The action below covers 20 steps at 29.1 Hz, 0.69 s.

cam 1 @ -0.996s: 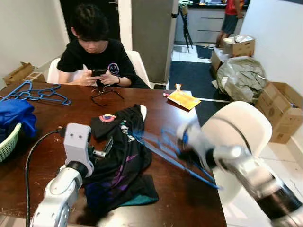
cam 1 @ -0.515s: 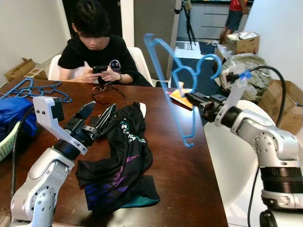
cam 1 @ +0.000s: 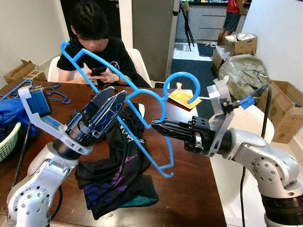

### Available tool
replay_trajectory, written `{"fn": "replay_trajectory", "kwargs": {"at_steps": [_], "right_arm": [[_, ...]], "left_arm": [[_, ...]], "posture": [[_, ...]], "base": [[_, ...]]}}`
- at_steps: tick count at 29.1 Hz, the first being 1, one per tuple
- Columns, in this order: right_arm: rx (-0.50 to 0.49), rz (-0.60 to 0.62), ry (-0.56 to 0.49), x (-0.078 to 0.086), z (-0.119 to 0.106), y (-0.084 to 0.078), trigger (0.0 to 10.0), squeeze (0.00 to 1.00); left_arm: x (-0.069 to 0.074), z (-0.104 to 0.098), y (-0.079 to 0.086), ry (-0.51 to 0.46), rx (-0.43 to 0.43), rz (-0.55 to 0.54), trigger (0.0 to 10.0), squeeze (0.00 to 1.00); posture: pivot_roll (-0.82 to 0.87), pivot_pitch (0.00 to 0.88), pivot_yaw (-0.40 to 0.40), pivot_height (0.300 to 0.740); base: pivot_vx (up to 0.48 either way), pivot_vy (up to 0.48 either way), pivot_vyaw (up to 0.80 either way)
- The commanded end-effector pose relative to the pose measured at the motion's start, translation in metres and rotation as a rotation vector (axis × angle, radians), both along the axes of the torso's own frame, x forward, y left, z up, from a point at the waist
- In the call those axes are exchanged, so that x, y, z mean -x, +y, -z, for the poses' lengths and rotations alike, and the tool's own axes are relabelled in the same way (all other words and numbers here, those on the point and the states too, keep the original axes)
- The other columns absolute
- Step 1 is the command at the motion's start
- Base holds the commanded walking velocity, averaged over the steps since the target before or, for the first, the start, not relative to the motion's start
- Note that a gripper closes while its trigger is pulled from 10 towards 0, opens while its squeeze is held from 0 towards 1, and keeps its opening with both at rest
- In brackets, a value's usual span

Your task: Hang hanger

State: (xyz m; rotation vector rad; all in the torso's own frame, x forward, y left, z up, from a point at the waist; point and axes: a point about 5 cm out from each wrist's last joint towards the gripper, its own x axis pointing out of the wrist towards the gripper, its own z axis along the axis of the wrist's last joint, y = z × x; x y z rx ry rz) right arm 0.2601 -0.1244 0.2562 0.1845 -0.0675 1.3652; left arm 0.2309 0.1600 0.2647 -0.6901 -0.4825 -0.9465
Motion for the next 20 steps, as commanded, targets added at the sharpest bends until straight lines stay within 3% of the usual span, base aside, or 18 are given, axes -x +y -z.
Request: {"fn": "replay_trajectory", "kwargs": {"at_steps": [1,5,6,8,9,10,12,14,15,16,20], "right_arm": [[-0.037,-0.056,-0.055,0.007,-0.011,0.001,10.0,0.00],[-0.052,-0.059,-0.062,0.007,-0.014,0.001,10.0,0.00],[-0.065,0.007,-0.069,-0.001,-0.017,-0.003,10.0,0.00],[-0.065,0.007,-0.069,-0.001,-0.017,-0.003,10.0,0.00],[-0.082,0.104,-0.081,-0.012,-0.019,-0.009,10.0,0.00],[-0.082,0.104,-0.081,-0.012,-0.019,-0.009,10.0,0.00],[-0.171,0.303,-0.078,-0.036,-0.029,-0.027,10.0,0.00],[-0.171,0.303,-0.078,-0.036,-0.029,-0.027,10.0,0.00],[-0.206,0.346,-0.073,-0.040,-0.033,-0.034,10.0,0.00],[-0.235,0.312,-0.089,-0.035,-0.038,-0.041,10.0,0.00],[-0.227,0.238,-0.108,-0.024,-0.039,-0.042,10.0,0.00]], "left_arm": [[0.002,0.000,0.002,0.008,-0.008,0.020,10.0,0.00],[0.005,-0.002,0.003,-0.006,0.002,0.056,10.0,0.00],[0.013,0.000,0.002,-0.017,-0.014,0.117,10.0,0.00],[0.013,0.000,0.002,-0.017,-0.014,0.117,10.0,0.00],[0.021,0.003,0.001,-0.012,-0.029,0.174,10.0,0.00],[0.021,0.003,0.001,-0.012,-0.029,0.174,10.0,0.00],[0.037,0.015,-0.001,0.018,-0.083,0.248,10.0,0.00],[0.037,0.015,-0.001,0.018,-0.083,0.248,10.0,0.00],[0.042,0.021,0.003,0.042,-0.122,0.247,10.0,0.00],[0.045,0.031,0.028,0.093,-0.182,0.168,10.0,0.00],[0.047,0.028,0.047,0.100,-0.200,0.107,10.0,0.00]], "posture": [[0.09,0.000,0.004,0.735],[0.09,0.000,0.007,0.735],[0.09,0.000,0.007,0.735],[0.09,0.000,0.007,0.735],[0.09,0.000,0.007,0.735],[0.09,0.000,0.007,0.735],[0.10,0.000,0.004,0.735],[0.10,0.000,0.004,0.735],[0.10,0.000,0.002,0.735],[0.10,0.000,0.000,0.735],[0.10,0.000,-0.001,0.735]], "base": [[0.000,0.000,0.00],[0.000,0.000,0.00],[0.000,0.000,0.00],[0.000,0.000,0.00],[0.000,0.000,0.00],[0.000,0.000,0.00],[0.000,0.000,0.00],[0.000,0.000,0.00],[0.000,0.000,0.00],[0.000,0.000,0.00],[0.000,0.000,0.00]]}}
